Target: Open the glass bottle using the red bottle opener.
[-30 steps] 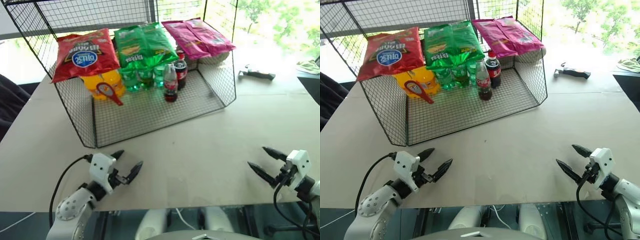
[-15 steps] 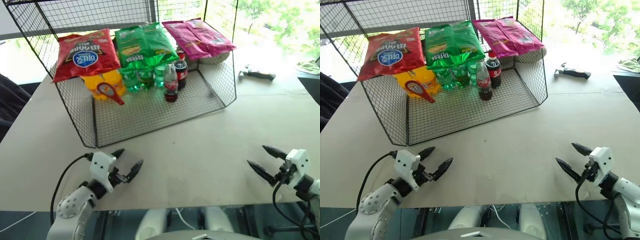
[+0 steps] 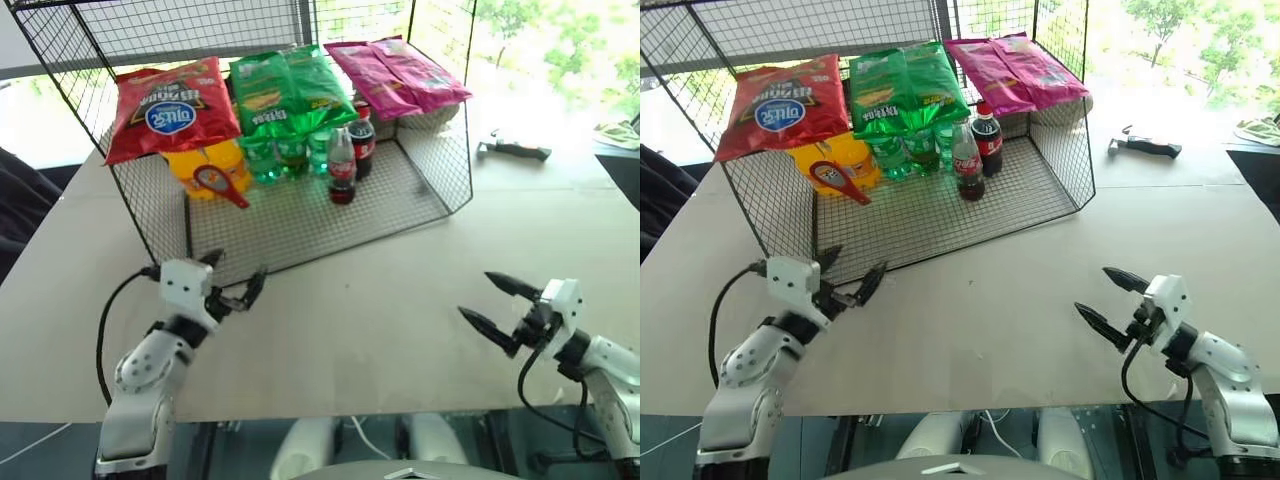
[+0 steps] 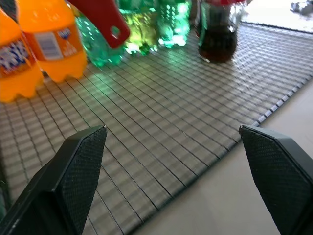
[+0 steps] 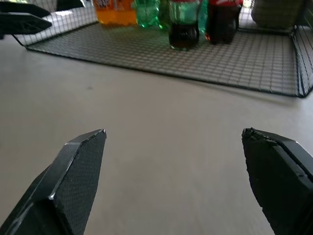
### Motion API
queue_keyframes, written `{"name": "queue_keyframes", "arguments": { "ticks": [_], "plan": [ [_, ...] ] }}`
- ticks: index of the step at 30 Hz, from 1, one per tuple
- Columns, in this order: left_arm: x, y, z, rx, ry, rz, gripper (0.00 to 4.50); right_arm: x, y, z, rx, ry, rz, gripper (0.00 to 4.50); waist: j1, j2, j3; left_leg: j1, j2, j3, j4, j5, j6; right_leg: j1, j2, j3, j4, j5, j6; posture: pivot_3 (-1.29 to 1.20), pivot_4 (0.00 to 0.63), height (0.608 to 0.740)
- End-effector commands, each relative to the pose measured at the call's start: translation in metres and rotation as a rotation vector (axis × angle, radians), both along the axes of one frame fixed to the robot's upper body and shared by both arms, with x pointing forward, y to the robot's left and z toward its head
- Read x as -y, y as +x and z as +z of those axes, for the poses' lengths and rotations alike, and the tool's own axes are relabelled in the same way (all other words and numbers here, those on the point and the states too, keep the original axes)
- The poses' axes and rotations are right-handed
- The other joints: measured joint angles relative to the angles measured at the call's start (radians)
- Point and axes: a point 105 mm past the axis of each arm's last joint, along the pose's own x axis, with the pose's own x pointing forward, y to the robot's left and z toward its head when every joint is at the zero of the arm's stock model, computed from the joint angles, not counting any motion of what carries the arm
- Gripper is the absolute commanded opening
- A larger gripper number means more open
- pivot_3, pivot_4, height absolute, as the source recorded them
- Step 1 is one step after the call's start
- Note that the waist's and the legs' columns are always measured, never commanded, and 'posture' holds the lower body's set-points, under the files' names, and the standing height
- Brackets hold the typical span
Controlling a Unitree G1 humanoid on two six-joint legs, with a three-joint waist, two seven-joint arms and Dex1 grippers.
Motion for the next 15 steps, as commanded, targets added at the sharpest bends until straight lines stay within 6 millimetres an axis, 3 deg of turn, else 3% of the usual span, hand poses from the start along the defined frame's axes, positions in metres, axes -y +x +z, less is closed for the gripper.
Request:
{"name": "queue_keyframes", "arguments": {
  "ticks": [1,8,15],
  "plan": [
    [-0.013,0.008,0.027,0.113,-0.015,0.094,4.47,-0.023,-0.006,0.035,0.072,0.094,0.118,4.50,0.000,0.000,0.000,0.000,0.000,0.000,0.000,0.000,0.000,0.000,0.000,0.000,0.000,0.000,0.000,0.00,0.150,0.740],
    [-0.018,0.037,0.058,0.212,-0.030,0.160,4.47,-0.050,-0.008,0.073,0.143,0.172,0.226,4.50,0.000,-0.001,0.000,-0.001,0.000,0.000,0.001,0.000,0.000,-0.001,0.000,-0.001,0.000,0.000,0.000,0.00,0.150,0.740],
    [-0.019,0.061,0.072,0.243,-0.043,0.155,4.47,-0.057,-0.004,0.083,0.178,0.182,0.224,4.50,0.000,-0.002,0.000,-0.001,-0.001,0.000,0.001,0.000,0.000,-0.002,0.001,-0.001,0.000,0.000,0.000,0.00,0.150,0.740]
  ]
}}
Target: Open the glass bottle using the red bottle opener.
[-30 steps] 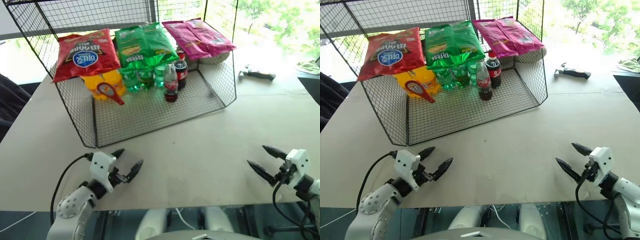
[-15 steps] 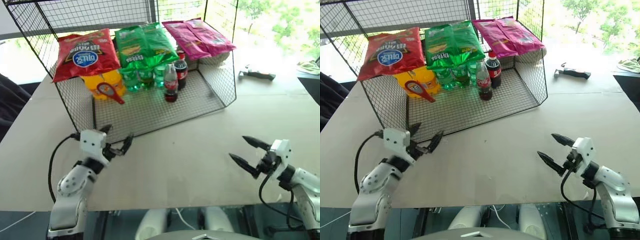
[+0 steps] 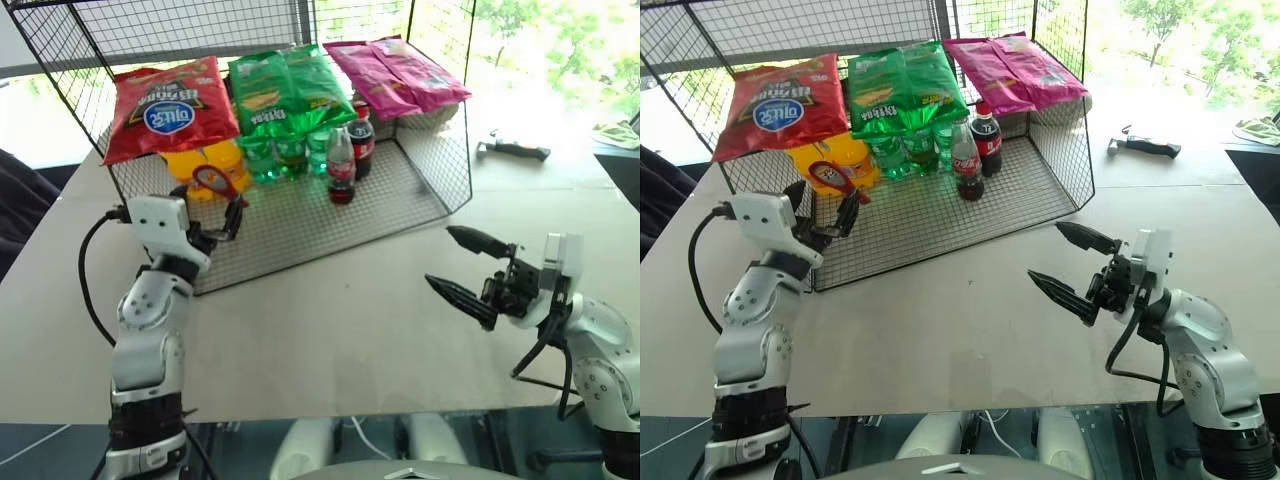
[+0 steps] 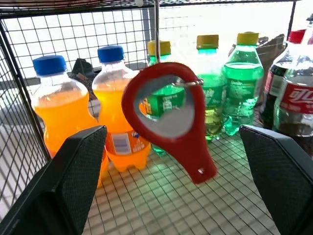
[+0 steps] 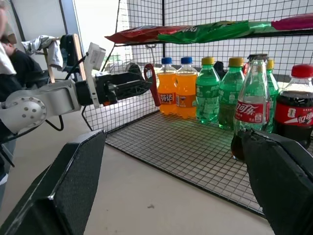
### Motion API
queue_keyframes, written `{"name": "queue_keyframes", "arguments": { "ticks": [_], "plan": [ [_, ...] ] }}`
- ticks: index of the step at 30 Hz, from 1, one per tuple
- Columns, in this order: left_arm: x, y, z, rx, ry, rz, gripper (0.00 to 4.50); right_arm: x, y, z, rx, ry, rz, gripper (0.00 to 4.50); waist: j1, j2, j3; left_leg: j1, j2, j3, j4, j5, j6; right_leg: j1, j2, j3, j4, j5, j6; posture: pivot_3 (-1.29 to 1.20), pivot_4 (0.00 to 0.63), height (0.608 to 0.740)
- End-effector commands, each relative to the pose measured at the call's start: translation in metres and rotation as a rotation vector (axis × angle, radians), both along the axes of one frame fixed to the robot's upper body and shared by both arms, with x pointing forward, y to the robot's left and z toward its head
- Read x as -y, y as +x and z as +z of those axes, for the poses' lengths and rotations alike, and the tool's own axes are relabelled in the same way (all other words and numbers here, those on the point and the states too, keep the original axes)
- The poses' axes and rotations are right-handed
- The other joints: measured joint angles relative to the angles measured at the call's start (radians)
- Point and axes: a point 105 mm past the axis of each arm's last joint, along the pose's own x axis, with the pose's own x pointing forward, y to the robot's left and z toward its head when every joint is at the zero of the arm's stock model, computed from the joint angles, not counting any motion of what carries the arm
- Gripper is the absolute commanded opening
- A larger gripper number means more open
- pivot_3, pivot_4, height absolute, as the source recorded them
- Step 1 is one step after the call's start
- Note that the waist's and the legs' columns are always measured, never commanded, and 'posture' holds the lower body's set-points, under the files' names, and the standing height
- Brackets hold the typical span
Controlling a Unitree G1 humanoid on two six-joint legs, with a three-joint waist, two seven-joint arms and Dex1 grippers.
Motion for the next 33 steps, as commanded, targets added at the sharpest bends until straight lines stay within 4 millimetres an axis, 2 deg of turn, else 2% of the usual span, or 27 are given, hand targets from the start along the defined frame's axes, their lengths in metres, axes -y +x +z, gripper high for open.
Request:
{"name": "queue_keyframes", "arguments": {
  "ticks": [1,12,15,17,19,21,25,33],
  "plan": [
    [-0.004,0.008,0.016,0.055,0.013,0.013,4.47,-0.004,-0.003,0.013,0.057,0.017,0.006,4.50,0.001,0.000,0.000,0.000,0.000,0.000,0.000,0.000,0.000,0.000,0.000,0.000,0.000,0.000,0.000,0.00,0.150,0.740],
    [-0.005,0.019,0.014,0.060,-0.006,0.001,4.47,-0.002,-0.002,0.012,0.065,0.018,-0.029,4.50,-0.001,-0.001,0.000,0.000,0.000,0.000,0.000,0.000,0.000,0.000,0.000,0.000,0.000,0.000,0.000,0.00,0.150,0.740],
    [-0.005,0.020,0.015,0.065,-0.014,-0.007,3.71,-0.001,-0.001,0.011,0.066,0.015,-0.035,4.50,-0.002,-0.001,0.000,0.000,0.000,0.000,0.000,0.000,0.000,0.000,0.000,0.000,0.001,0.000,0.000,0.00,0.150,0.740],
    [-0.006,0.020,0.013,0.063,-0.017,-0.009,2.69,-0.001,-0.001,0.011,0.067,0.014,-0.039,4.50,-0.002,-0.001,0.000,0.000,0.000,0.000,0.000,0.000,0.000,0.000,0.000,0.000,0.001,0.000,0.000,0.00,0.150,0.740],
    [-0.006,0.020,0.012,0.061,-0.018,-0.010,2.23,-0.001,0.000,0.010,0.067,0.012,-0.040,4.50,-0.002,-0.001,0.000,0.000,0.000,0.000,0.000,0.000,0.000,0.000,0.000,0.000,0.001,0.000,0.000,0.00,0.150,0.740],
    [-0.006,0.020,0.011,0.060,-0.019,-0.010,1.31,-0.001,0.001,0.010,0.069,0.011,-0.041,4.50,-0.002,-0.001,0.000,0.000,0.000,0.000,0.000,0.000,0.000,0.000,0.000,0.000,0.001,0.000,0.000,0.00,0.150,0.740],
    [-0.006,0.019,0.009,0.057,-0.017,-0.008,0.04,-0.001,0.002,0.010,0.073,0.009,-0.042,4.50,-0.003,-0.001,0.000,0.000,0.000,0.000,0.001,0.000,0.000,0.000,0.000,0.000,0.001,0.000,0.000,0.00,0.150,0.740],
    [0.006,0.012,0.010,0.074,-0.013,-0.059,0.04,-0.002,0.004,0.008,0.072,0.008,-0.039,4.50,-0.004,-0.001,0.000,0.000,0.000,0.000,0.001,0.000,0.000,0.000,0.000,0.001,0.001,0.000,0.000,0.00,0.150,0.740]
  ]
}}
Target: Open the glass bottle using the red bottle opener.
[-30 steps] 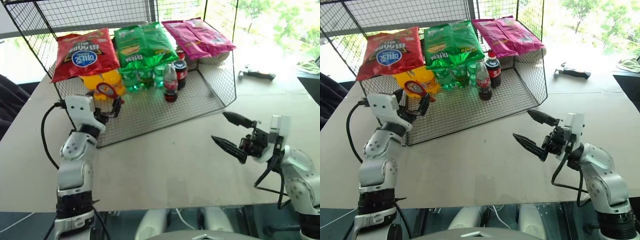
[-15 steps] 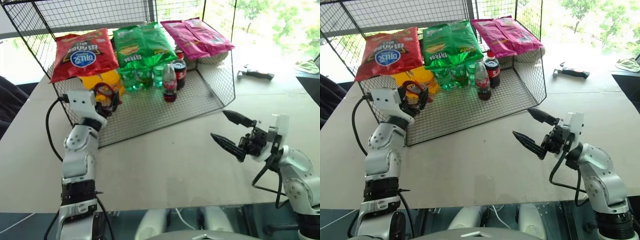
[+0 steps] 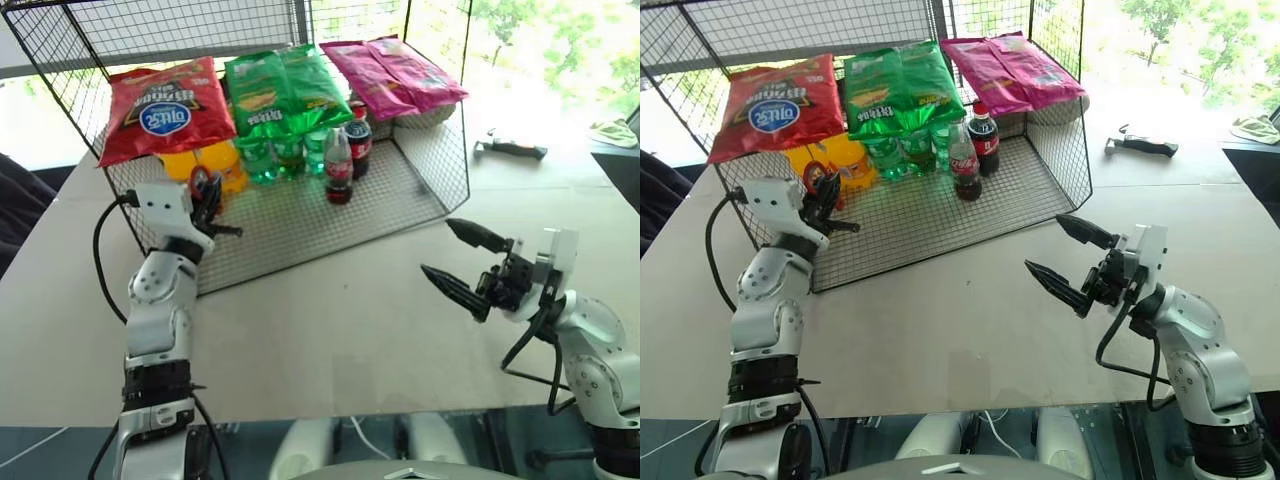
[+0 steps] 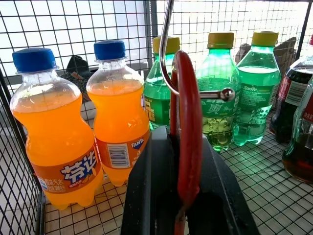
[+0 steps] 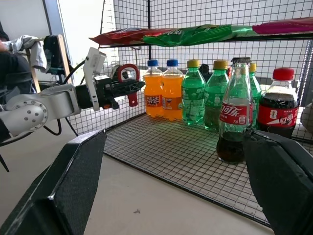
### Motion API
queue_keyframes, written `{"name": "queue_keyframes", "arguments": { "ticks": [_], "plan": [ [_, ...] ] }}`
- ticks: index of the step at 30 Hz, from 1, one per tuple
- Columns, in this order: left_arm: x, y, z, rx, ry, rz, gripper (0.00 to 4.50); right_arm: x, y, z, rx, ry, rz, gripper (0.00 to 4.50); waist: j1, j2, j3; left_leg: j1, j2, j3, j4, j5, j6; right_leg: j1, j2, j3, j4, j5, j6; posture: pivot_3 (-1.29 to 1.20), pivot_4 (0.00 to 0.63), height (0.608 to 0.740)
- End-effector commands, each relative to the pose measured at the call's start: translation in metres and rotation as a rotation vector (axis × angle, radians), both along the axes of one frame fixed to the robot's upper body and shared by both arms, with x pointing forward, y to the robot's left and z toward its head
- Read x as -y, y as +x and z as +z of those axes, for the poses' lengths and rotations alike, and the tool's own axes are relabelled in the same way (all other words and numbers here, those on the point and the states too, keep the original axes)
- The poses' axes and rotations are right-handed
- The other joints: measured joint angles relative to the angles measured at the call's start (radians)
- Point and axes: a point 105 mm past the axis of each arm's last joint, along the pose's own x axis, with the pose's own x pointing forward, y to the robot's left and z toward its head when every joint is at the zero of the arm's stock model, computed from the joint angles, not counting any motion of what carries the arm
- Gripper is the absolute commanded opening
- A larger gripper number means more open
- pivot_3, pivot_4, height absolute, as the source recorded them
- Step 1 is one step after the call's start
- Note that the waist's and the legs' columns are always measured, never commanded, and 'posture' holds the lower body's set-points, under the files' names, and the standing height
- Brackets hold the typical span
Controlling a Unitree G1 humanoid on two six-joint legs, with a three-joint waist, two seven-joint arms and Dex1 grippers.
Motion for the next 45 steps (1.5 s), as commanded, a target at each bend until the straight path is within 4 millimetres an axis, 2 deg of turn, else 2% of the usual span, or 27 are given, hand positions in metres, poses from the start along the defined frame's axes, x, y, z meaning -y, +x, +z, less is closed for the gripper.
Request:
{"name": "queue_keyframes", "arguments": {
  "ticks": [1,11,14,17,22,24,26,32,38,40,45],
  "plan": [
    [0.013,-0.008,0.014,0.066,-0.003,-0.066,0.04,-0.002,-0.002,0.008,0.051,0.001,0.011,4.50,0.001,0.000,0.000,0.000,0.000,0.000,0.000,0.000,0.000,0.000,0.000,0.000,0.000,0.000,0.000,0.00,0.150,0.740],
    [0.052,-0.031,0.026,0.098,-0.206,-0.360,0.04,-0.001,0.000,0.007,0.050,0.000,0.008,4.50,0.002,0.000,0.000,0.000,0.000,0.000,0.000,0.000,0.000,0.000,0.000,0.000,0.000,0.000,0.000,0.00,0.150,0.740],
    [0.058,-0.035,0.024,0.074,-0.271,-0.418,0.04,-0.001,0.001,0.008,0.052,0.001,0.006,4.50,0.002,0.000,0.000,0.000,0.000,0.000,0.000,0.000,0.000,0.000,0.000,0.000,0.000,0.000,0.000,0.00,0.150,0.740],
    [0.075,-0.045,0.013,-0.016,-0.365,-0.566,0.04,-0.002,0.002,0.008,0.046,0.005,0.002,4.50,0.001,0.000,0.000,0.000,0.000,0.000,0.000,0.000,0.000,0.000,0.000,0.000,0.000,0.000,0.000,0.00,0.150,0.740],
    [0.103,-0.057,0.009,-0.145,-0.562,-0.825,0.04,-0.014,0.010,0.000,-0.068,-0.053,0.015,4.50,0.002,0.000,0.000,0.000,0.000,0.000,0.000,0.000,0.000,0.000,0.000,0.000,0.000,0.000,0.000,0.00,0.150,0.740],
    [0.116,-0.059,0.008,-0.202,-0.611,-0.937,0.04,-0.023,0.015,-0.009,-0.159,-0.117,0.029,4.50,0.003,0.000,0.000,0.000,0.000,-0.001,0.001,0.000,0.000,0.000,0.000,0.000,0.001,0.000,0.000,0.00,0.150,0.740],
    [0.129,-0.058,0.004,-0.282,-0.646,-1.039,0.04,-0.036,0.013,-0.021,-0.238,-0.252,0.099,4.50,0.003,0.000,0.000,0.000,0.000,-0.001,0.001,0.000,0.000,0.000,0.000,-0.001,0.001,0.000,0.000,0.00,0.150,0.740],
    [0.162,-0.063,-0.004,-0.452,-0.583,-1.288,0.04,-0.059,0.002,-0.025,-0.459,-0.411,0.335,4.50,-0.002,0.000,0.000,0.000,0.000,-0.001,0.002,0.001,0.000,0.000,0.005,-0.001,0.001,0.000,0.000,0.00,0.150,0.740],
    [0.184,-0.060,-0.013,-0.507,-0.498,-1.381,0.04,-0.078,-0.014,-0.006,-0.600,-0.397,0.575,4.50,-0.009,-0.001,0.000,-0.010,0.000,-0.002,0.003,0.001,0.000,-0.007,0.001,-0.001,-0.001,0.000,-0.001,0.00,0.150,0.740],
    [0.191,-0.060,-0.011,-0.499,-0.494,-1.409,0.04,-0.083,-0.014,-0.002,-0.632,-0.387,0.602,4.50,-0.010,-0.001,0.000,-0.012,0.000,-0.002,0.004,0.001,0.000,-0.009,0.000,-0.002,-0.001,0.000,-0.001,0.00,0.150,0.740],
    [0.199,-0.061,-0.009,-0.469,-0.506,-1.427,0.04,-0.095,-0.012,-0.009,-0.656,-0.436,0.597,4.50,-0.018,-0.001,0.000,-0.014,-0.001,-0.002,0.004,0.001,0.000,-0.012,0.000,-0.002,0.000,0.000,-0.001,0.00,0.150,0.740]
  ]
}}
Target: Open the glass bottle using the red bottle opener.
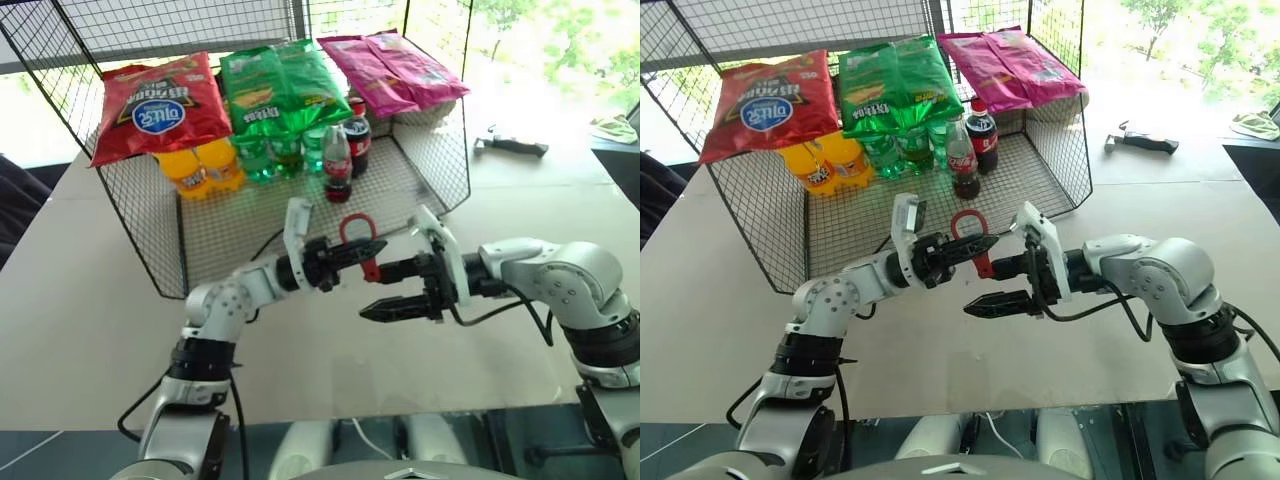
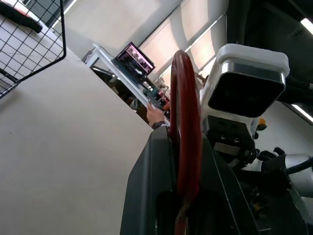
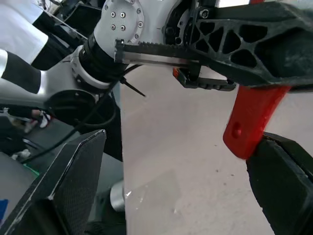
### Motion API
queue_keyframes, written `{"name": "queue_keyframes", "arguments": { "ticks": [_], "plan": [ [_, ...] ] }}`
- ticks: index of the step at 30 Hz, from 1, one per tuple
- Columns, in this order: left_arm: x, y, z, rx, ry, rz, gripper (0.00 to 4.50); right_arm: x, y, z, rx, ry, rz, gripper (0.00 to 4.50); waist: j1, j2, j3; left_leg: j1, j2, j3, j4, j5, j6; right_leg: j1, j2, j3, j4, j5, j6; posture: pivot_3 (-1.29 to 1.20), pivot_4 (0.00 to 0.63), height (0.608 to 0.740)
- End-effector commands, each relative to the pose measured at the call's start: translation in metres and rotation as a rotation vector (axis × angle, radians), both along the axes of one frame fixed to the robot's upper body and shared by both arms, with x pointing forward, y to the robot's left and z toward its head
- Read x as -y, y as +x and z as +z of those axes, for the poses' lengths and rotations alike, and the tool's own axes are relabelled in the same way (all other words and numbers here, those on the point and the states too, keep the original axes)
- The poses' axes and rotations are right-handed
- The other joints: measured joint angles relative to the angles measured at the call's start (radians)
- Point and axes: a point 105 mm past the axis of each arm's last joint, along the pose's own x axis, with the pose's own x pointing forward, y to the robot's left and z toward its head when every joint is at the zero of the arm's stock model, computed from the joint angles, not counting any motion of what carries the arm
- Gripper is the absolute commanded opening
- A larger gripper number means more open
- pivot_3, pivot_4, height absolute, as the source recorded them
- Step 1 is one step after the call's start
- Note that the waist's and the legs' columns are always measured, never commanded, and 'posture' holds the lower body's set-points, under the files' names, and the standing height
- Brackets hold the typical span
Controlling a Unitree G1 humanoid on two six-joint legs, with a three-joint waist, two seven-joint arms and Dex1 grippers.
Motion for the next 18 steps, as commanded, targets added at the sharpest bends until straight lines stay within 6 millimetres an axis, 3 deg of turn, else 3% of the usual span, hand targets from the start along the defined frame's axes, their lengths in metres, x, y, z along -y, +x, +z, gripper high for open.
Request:
{"name": "queue_keyframes", "arguments": {
  "ticks": [1,5,8,16,18],
  "plan": [
    [0.0062,-0.0022,0.0081,0.042,-0.022,-0.006,0.04,-0.0145,-0.0112,0.0044,0.000,0.010,0.079,4.50,-0.004,0.000,0.000,0.000,0.000,0.000,0.000,0.000,0.000,-0.001,0.000,0.000,0.000,0.000,0.000,0.00,0.150,0.740],
    [0.0074,-0.0046,0.0042,0.038,-0.019,-0.004,0.04,-0.0198,-0.0099,0.0071,-0.004,0.032,0.071,4.50,-0.007,0.000,0.000,0.000,0.000,0.000,0.000,0.000,0.000,-0.001,0.000,0.001,0.001,0.000,0.000,0.00,0.150,0.740],
    [0.0080,-0.0073,0.0021,0.032,-0.019,-0.004,0.00,-0.0212,-0.0075,0.0101,-0.005,0.052,0.056,3.71,-0.007,0.000,0.000,0.000,0.000,0.000,0.001,0.000,0.000,-0.001,0.000,0.001,0.002,0.000,0.000,0.00,0.150,0.740],
    [0.0040,-0.0105,-0.0015,0.025,-0.014,0.002,0.00,-0.0147,-0.0038,0.0054,0.001,0.029,0.033,0.09,-0.007,0.000,0.000,0.000,0.000,0.001,0.002,0.000,0.000,-0.001,0.000,0.001,0.003,0.000,0.000,0.00,0.150,0.740],
    [0.0016,-0.0101,-0.0016,0.024,-0.011,0.005,0.00,-0.0135,-0.0038,0.0042,0.002,0.025,0.031,0.09,-0.007,0.000,0.000,0.000,0.000,0.001,0.002,0.000,0.000,-0.001,0.000,0.001,0.003,0.000,0.000,0.00,0.150,0.740]
  ]
}}
